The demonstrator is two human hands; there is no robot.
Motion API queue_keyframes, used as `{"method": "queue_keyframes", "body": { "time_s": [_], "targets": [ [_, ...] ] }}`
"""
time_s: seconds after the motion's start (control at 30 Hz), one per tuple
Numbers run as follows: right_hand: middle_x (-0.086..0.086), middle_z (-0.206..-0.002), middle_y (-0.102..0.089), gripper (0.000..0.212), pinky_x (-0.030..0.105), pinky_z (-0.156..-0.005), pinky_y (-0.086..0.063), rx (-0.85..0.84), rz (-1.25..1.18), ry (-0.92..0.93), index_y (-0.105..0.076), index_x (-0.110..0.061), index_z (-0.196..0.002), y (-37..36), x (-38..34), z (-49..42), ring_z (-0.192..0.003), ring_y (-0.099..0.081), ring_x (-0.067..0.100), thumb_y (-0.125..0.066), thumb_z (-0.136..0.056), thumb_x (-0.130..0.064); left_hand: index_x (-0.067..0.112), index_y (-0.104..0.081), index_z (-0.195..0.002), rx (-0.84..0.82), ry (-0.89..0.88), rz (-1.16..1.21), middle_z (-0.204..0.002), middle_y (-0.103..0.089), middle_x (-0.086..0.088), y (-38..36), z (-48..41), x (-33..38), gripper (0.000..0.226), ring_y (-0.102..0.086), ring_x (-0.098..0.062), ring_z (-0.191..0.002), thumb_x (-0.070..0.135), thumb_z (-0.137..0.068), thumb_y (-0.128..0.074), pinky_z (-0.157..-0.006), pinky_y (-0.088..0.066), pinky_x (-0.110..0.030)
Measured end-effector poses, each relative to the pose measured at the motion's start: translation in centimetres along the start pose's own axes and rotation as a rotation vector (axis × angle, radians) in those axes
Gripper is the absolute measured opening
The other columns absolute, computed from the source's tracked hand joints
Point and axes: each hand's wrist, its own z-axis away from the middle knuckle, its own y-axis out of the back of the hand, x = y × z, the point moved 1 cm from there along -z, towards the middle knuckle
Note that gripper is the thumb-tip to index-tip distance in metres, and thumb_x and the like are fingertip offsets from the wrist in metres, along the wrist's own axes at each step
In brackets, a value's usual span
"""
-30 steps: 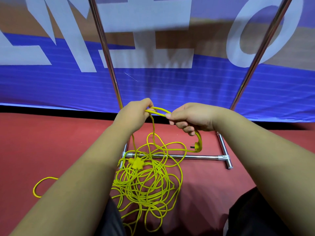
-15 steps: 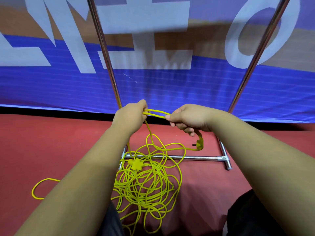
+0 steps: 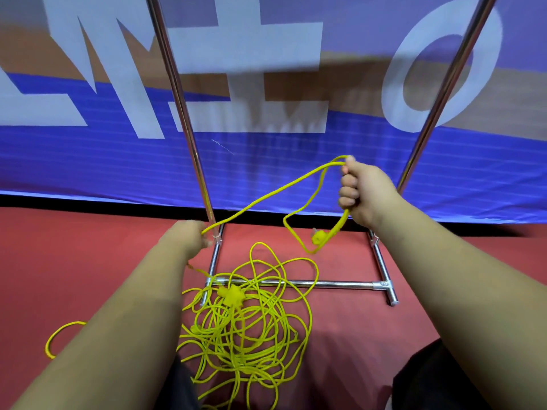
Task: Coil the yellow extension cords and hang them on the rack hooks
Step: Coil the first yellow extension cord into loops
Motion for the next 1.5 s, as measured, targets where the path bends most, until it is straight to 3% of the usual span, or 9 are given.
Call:
{"method": "queue_keyframes", "body": {
  "time_s": [0.1,0.33,0.43,0.57,0.67,0.8,1.03,1.37,1.5],
  "targets": [
    [-0.01,-0.049,-0.028,0.036,0.022,-0.037,-0.023,0.149,-0.174,0.079,-0.047,-0.02,-0.083,1.7,-0.7,-0.9,-0.036,-0.023,0.007,-0.044,-0.113,-0.039,0.012,-0.069,-0.119,-0.179,0.114,-0.159,-0.115,-0.073,-0.01,-0.5,0.0,-0.9,0.052,-0.067,-0.031,-0.11,0.055,-0.091,-0.073,-0.093,-0.053,-0.037],
    [-0.01,-0.05,-0.035,0.035,0.02,-0.039,-0.024,0.216,-0.129,0.09,-0.05,-0.019,-0.089,1.4,-0.1,-1.6,-0.038,-0.027,0.008,-0.042,-0.114,-0.042,0.002,-0.064,-0.09,-0.329,0.002,0.221,-0.073,-0.074,-0.013,1.0,1.9,2.7,0.07,-0.073,-0.027,-0.066,0.069,-0.075,-0.078,-0.071,-0.064,-0.039],
    [-0.011,-0.049,-0.036,0.033,0.019,-0.039,-0.024,0.18,-0.085,0.042,-0.052,-0.018,-0.089,1.2,0.1,-1.8,-0.038,-0.027,0.008,-0.043,-0.114,-0.038,0.007,-0.053,-0.087,-0.242,-0.178,0.446,-0.066,-0.07,-0.015,2.5,3.9,6.3,0.073,-0.075,-0.032,-0.062,0.072,-0.067,-0.081,-0.069,-0.062,-0.042],
    [-0.01,-0.054,-0.038,0.023,0.018,-0.038,-0.026,0.116,-0.007,-0.047,-0.054,-0.018,-0.089,0.8,0.8,-2.1,-0.039,-0.029,0.007,-0.051,-0.109,-0.028,0.017,-0.046,-0.1,-0.113,-0.349,0.572,-0.068,-0.061,-0.006,3.6,6.2,10.1,0.038,-0.062,-0.02,-0.057,0.047,-0.096,-0.069,-0.062,-0.054,-0.037],
    [-0.008,-0.06,-0.047,0.018,0.019,-0.039,-0.03,0.035,0.094,-0.085,-0.055,-0.018,-0.092,0.1,1.5,-2.3,-0.041,-0.037,0.008,-0.052,-0.108,-0.026,0.025,-0.059,-0.101,-0.06,-0.527,0.439,-0.078,-0.056,0.007,3.8,6.9,11.6,0.008,-0.051,-0.012,-0.069,0.033,-0.103,-0.059,-0.073,-0.046,-0.035],
    [-0.001,-0.082,-0.077,0.015,0.02,-0.043,-0.041,-0.085,0.35,-0.109,-0.06,-0.016,-0.102,-1.2,2.5,-1.4,-0.055,-0.065,0.011,-0.053,-0.108,-0.028,0.034,-0.076,-0.119,0.086,-0.713,0.226,-0.098,-0.058,0.004,3.8,7.2,12.5,0.021,-0.059,-0.014,-0.095,0.029,-0.101,-0.066,-0.088,-0.045,-0.03],
    [0.003,-0.094,-0.079,0.019,0.025,-0.048,-0.036,-0.381,0.714,-0.148,-0.063,-0.014,-0.108,-2.7,4.4,0.2,-0.061,-0.047,0.01,-0.066,-0.103,-0.032,0.026,-0.066,-0.103,0.353,-0.508,0.468,-0.081,-0.067,0.007,4.4,7.1,13.4,0.025,-0.064,-0.013,-0.081,0.034,-0.086,-0.083,-0.071,-0.047,-0.029],
    [-0.005,-0.058,-0.052,0.025,0.022,-0.046,-0.021,-0.482,0.771,-0.095,-0.066,-0.01,-0.081,-3.3,3.2,0.9,-0.05,-0.028,0.009,-0.066,-0.104,-0.021,0.023,-0.066,-0.103,-0.271,-0.524,0.565,-0.088,-0.067,-0.001,0.6,4.7,9.7,0.014,-0.062,-0.009,-0.08,0.027,-0.094,-0.076,-0.084,-0.053,-0.037],
    [-0.002,-0.068,-0.06,0.021,0.02,-0.042,-0.021,-0.428,0.518,-0.109,-0.063,-0.008,-0.088,-2.9,2.7,0.3,-0.05,-0.024,0.007,-0.059,-0.107,-0.015,0.026,-0.073,-0.104,-0.537,-0.428,0.421,-0.099,-0.073,0.007,-0.9,4.1,7.7,0.008,-0.063,-0.003,-0.086,0.03,-0.098,-0.07,-0.091,-0.05,-0.029]
  ]
}}
